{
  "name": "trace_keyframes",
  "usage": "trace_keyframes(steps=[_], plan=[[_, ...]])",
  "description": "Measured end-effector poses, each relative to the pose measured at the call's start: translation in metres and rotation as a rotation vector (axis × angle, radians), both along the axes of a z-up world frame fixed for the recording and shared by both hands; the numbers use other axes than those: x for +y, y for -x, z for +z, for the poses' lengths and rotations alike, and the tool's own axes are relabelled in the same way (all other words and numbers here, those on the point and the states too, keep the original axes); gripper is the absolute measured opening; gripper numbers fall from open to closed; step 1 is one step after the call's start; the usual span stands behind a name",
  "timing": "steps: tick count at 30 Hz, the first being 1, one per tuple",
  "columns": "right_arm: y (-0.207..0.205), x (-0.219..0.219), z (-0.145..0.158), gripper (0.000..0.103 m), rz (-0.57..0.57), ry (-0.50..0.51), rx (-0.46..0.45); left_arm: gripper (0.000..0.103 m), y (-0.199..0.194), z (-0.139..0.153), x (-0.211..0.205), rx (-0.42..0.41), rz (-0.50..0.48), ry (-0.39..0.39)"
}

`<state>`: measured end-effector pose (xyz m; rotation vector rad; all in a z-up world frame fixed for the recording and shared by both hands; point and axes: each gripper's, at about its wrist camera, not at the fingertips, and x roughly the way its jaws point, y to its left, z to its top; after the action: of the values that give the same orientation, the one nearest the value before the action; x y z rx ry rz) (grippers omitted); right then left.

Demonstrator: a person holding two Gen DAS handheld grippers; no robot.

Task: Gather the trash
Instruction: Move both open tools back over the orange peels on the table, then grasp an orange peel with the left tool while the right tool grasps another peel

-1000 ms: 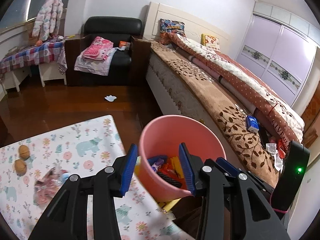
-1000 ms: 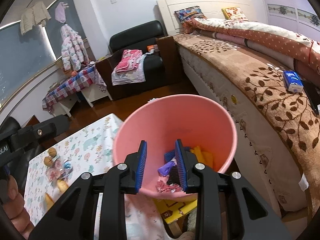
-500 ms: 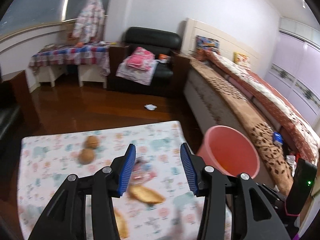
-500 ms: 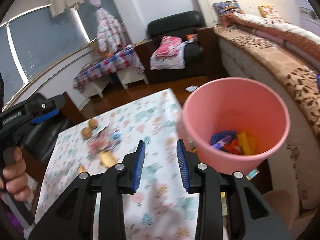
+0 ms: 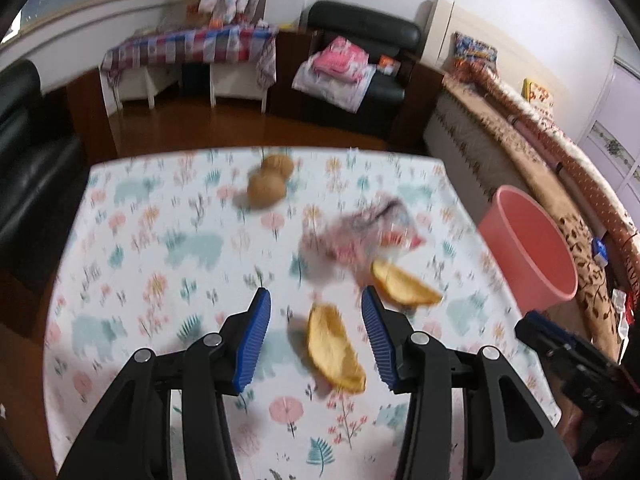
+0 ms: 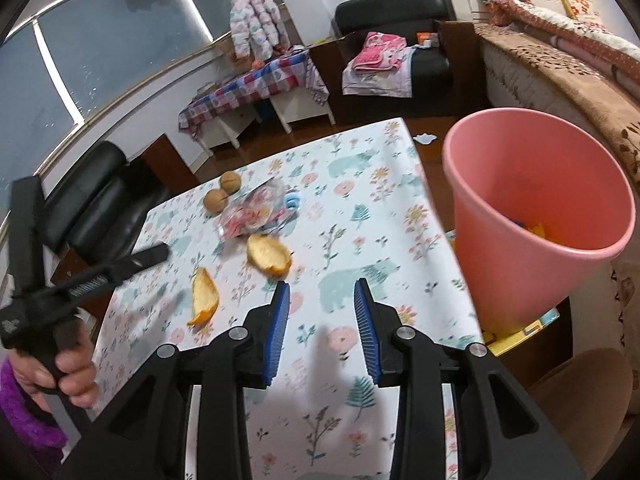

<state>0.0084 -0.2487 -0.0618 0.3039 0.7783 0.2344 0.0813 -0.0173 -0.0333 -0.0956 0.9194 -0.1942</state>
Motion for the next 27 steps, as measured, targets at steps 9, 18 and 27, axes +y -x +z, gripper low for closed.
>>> trace_keyframes(steps=[9, 18, 27], plan=[[0.005, 0.015, 0.008, 0.034, 0.076, 0.0, -0.048, 0.047, -0.005, -0.036, -0.016, 0.079, -0.023, -0.029], [-0.003, 0.017, 0.002, 0.034, 0.105, -0.011, -0.012, 0.043, -0.01, -0.052, -0.027, 0.076, -0.026, -0.062], [-0.026, 0.03, -0.006, 0.034, 0.155, -0.001, 0.027, 0.004, -0.006, -0.047, -0.014, 0.056, -0.021, -0.02]])
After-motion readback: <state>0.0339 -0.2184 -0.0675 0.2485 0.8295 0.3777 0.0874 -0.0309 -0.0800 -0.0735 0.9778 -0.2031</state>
